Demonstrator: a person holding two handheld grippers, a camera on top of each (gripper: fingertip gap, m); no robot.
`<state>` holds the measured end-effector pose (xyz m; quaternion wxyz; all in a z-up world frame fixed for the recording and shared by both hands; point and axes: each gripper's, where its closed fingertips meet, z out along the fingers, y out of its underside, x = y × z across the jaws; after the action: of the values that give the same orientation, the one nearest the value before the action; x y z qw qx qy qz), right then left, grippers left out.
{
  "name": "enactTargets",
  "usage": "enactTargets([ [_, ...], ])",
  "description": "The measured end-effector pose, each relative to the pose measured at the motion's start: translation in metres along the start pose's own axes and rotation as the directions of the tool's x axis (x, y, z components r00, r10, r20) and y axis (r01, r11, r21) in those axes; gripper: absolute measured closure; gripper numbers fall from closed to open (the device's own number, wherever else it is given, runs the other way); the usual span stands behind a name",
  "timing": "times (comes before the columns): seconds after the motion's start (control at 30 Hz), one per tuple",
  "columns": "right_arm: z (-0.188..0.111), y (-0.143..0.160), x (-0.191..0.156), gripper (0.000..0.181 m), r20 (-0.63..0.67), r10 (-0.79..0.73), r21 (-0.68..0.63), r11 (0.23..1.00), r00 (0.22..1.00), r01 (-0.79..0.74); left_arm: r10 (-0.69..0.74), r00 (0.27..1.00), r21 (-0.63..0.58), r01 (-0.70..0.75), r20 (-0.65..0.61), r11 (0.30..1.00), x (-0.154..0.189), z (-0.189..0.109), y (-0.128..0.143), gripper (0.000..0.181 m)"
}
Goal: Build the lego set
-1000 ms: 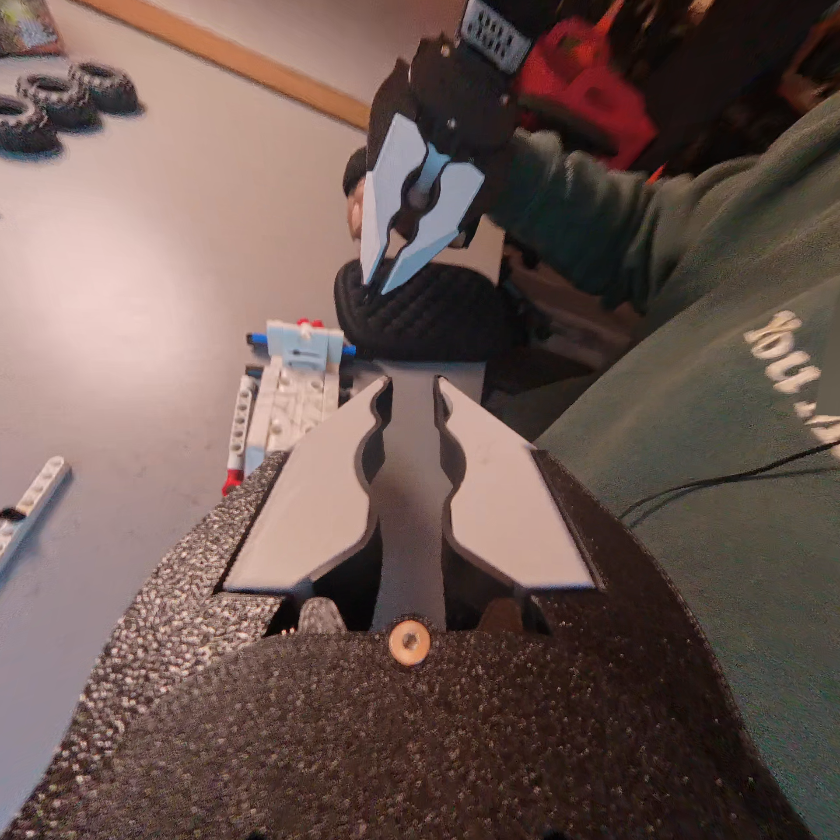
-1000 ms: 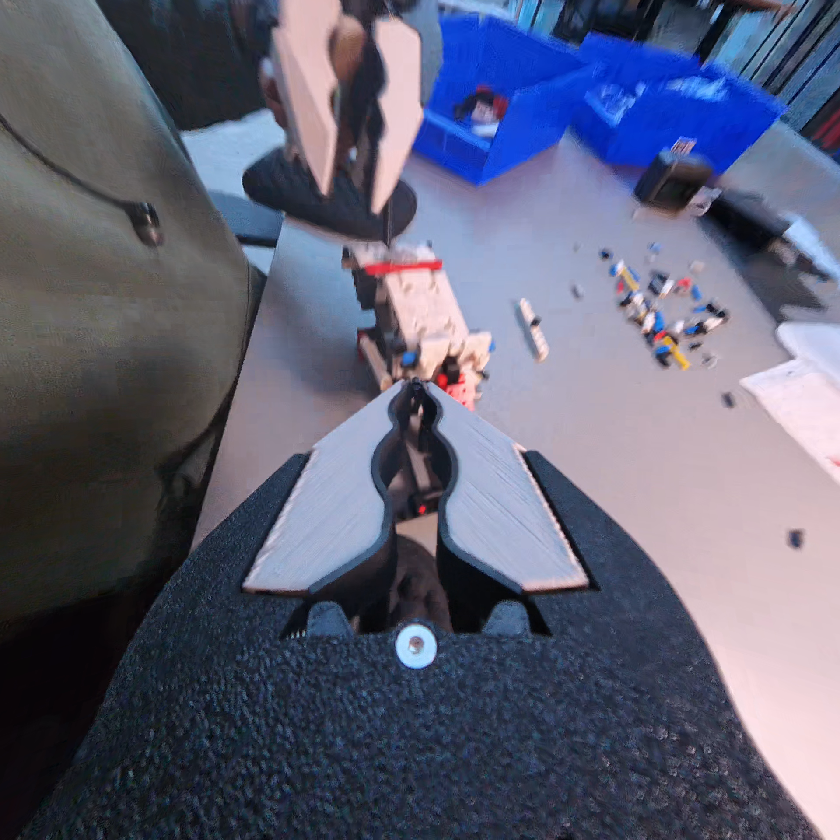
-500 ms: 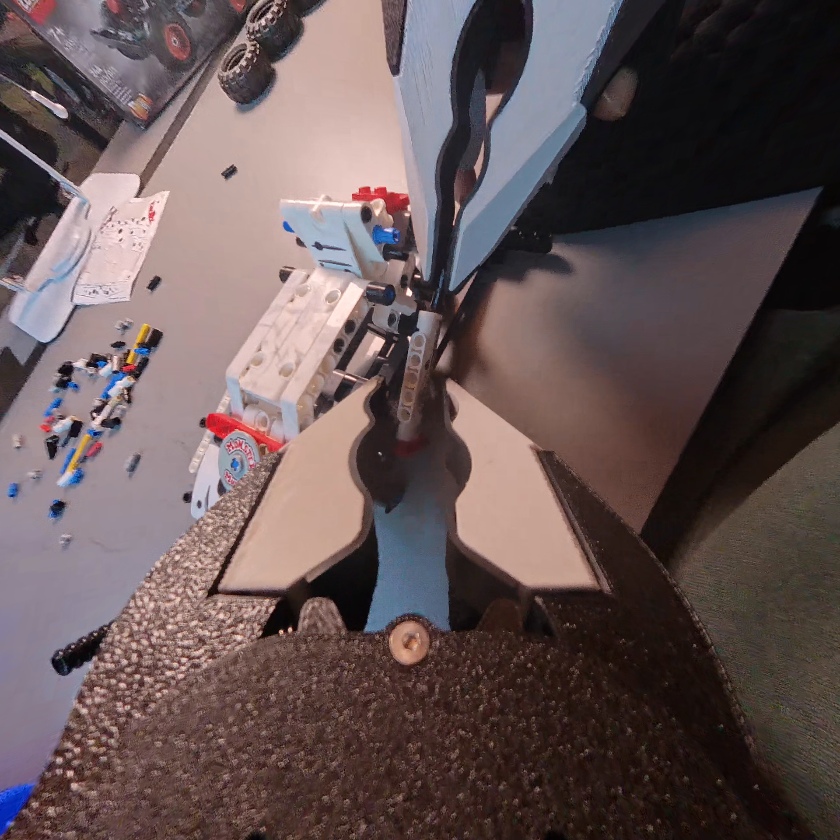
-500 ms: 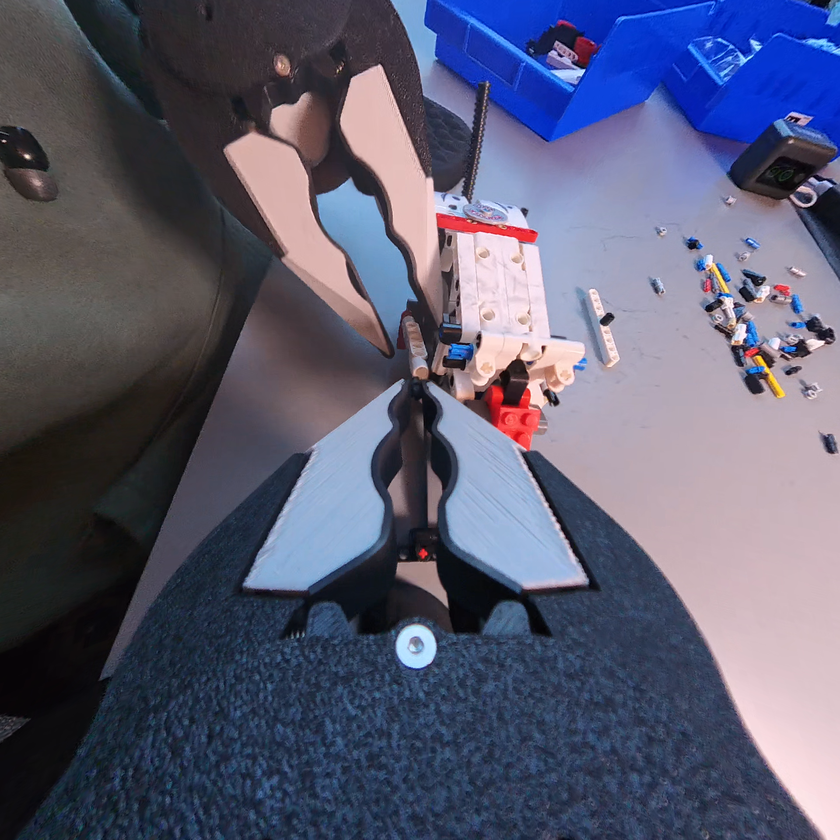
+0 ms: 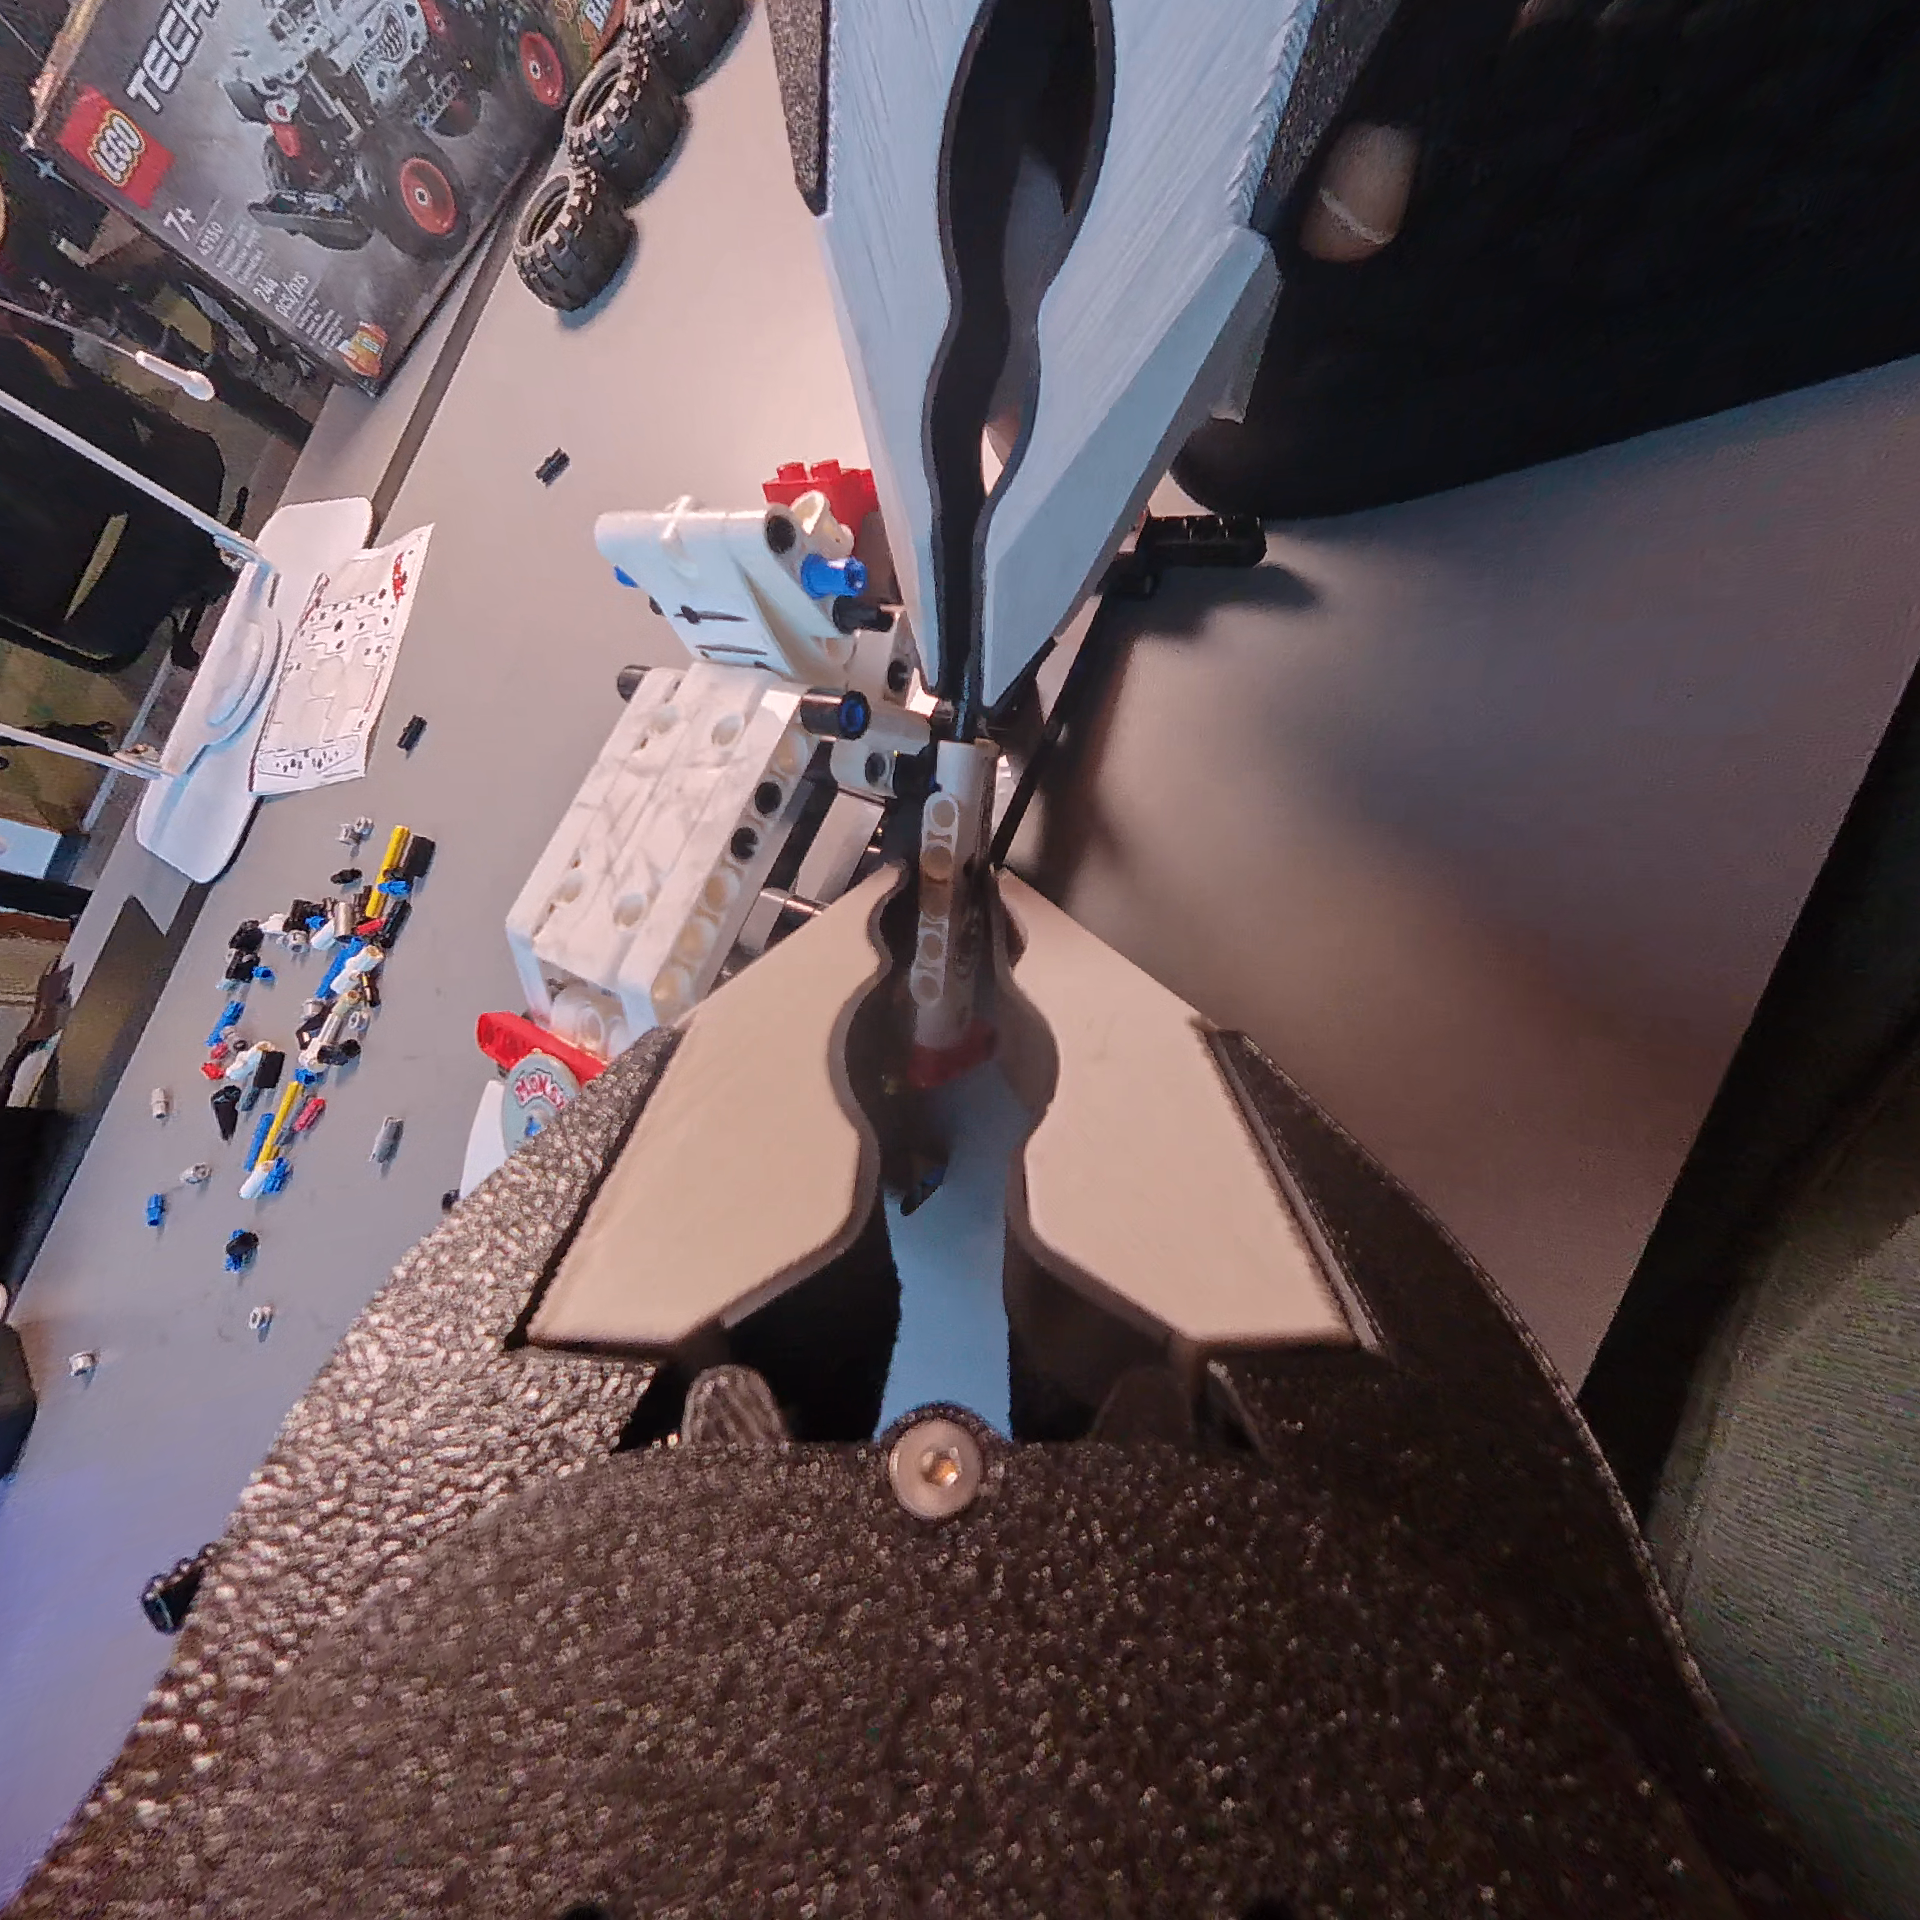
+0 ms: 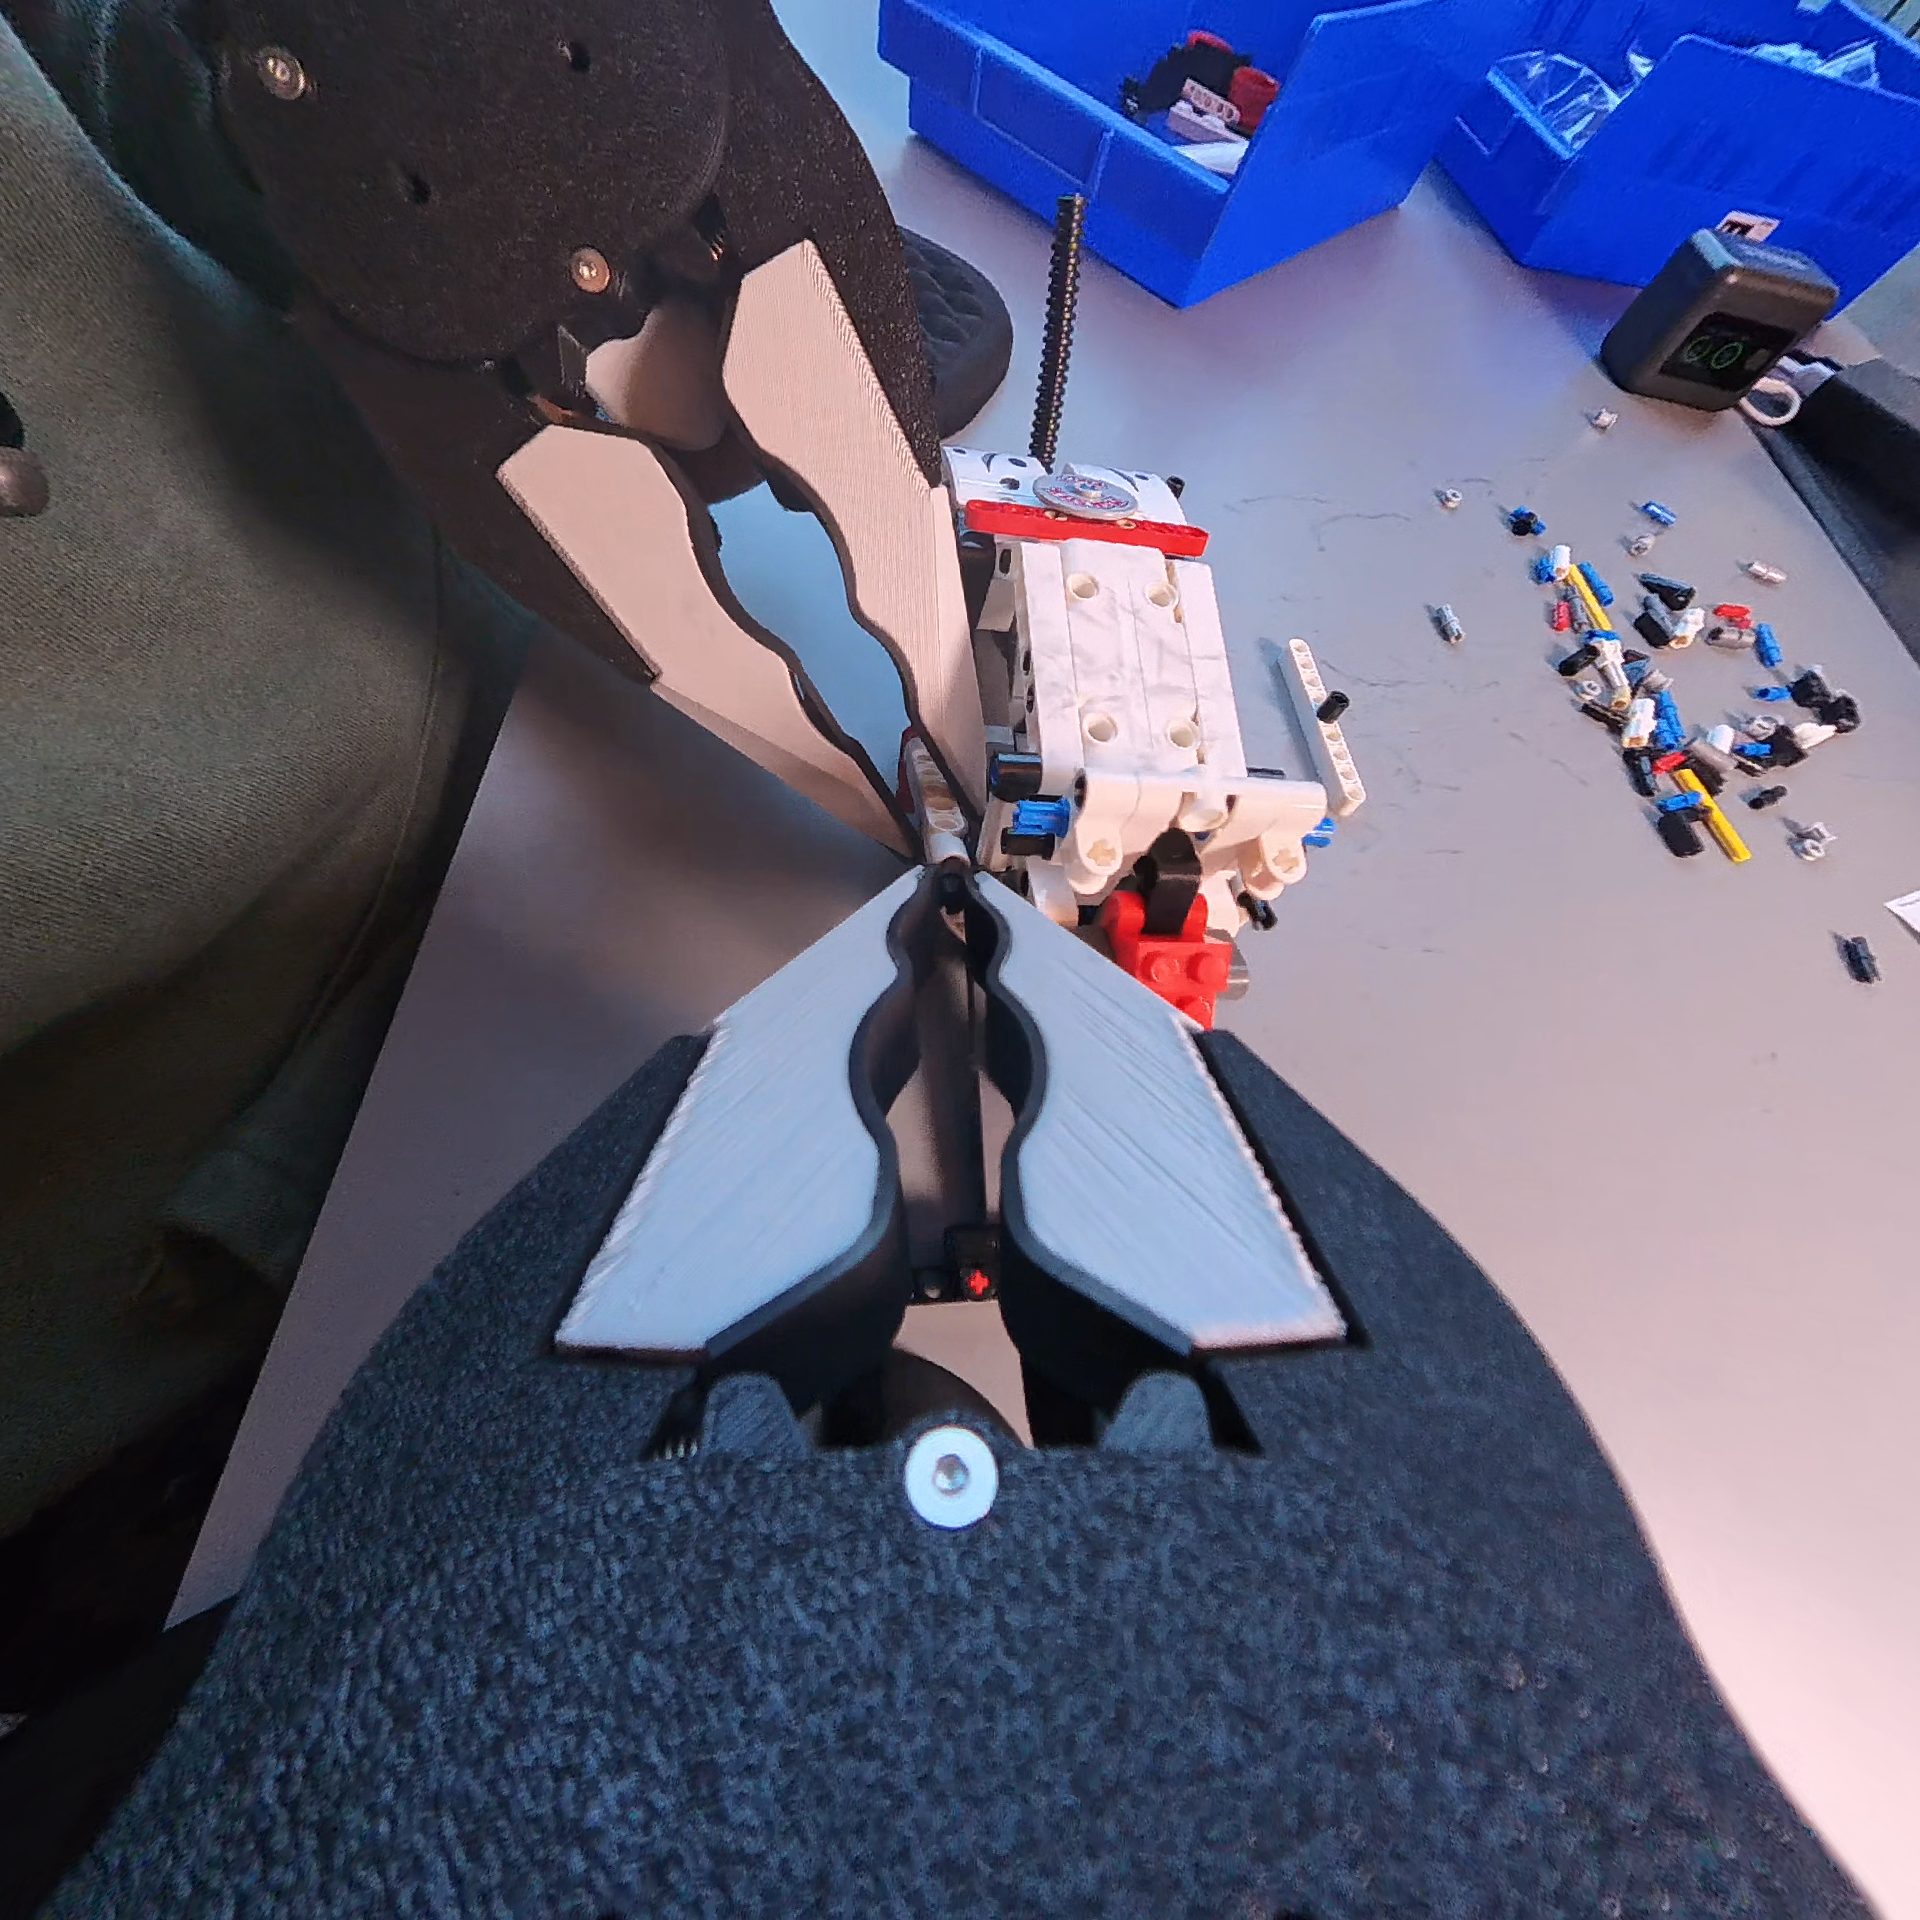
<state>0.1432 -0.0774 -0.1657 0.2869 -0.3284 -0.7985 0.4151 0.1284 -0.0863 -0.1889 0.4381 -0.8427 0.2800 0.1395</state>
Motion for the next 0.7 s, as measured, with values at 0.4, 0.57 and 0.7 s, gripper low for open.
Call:
enactTargets([
  [0.4, 0.0001, 0.002, -0.0004, 0.177, 0.111, 0.115, -0.018, 0.993, 0.987, -0.113, -0.024, 1.0, 0.018, 0.025, -0.02, 1.0, 0.0009, 0.0006, -0.0012, 0.174],
  [0.57, 0.0006, 0.0014, -0.0001, 0.177, 0.075, 0.165, -0.04, 0.986, 0.983, -0.163, -0.054, 0.997, -0.018, 0.054, -0.053, 0.998, 0.001, 0.0001, -0.0011, 0.174],
  [0.7, 0.0014, 0.0015, 0.0035, 0.178, 0.085, 0.323, -0.034, 0.947, 0.943, -0.321, -0.084, 0.995, -0.027, 0.082, -0.062, 0.996, -0.0015, 0.0015, -0.001, 0.175],
])
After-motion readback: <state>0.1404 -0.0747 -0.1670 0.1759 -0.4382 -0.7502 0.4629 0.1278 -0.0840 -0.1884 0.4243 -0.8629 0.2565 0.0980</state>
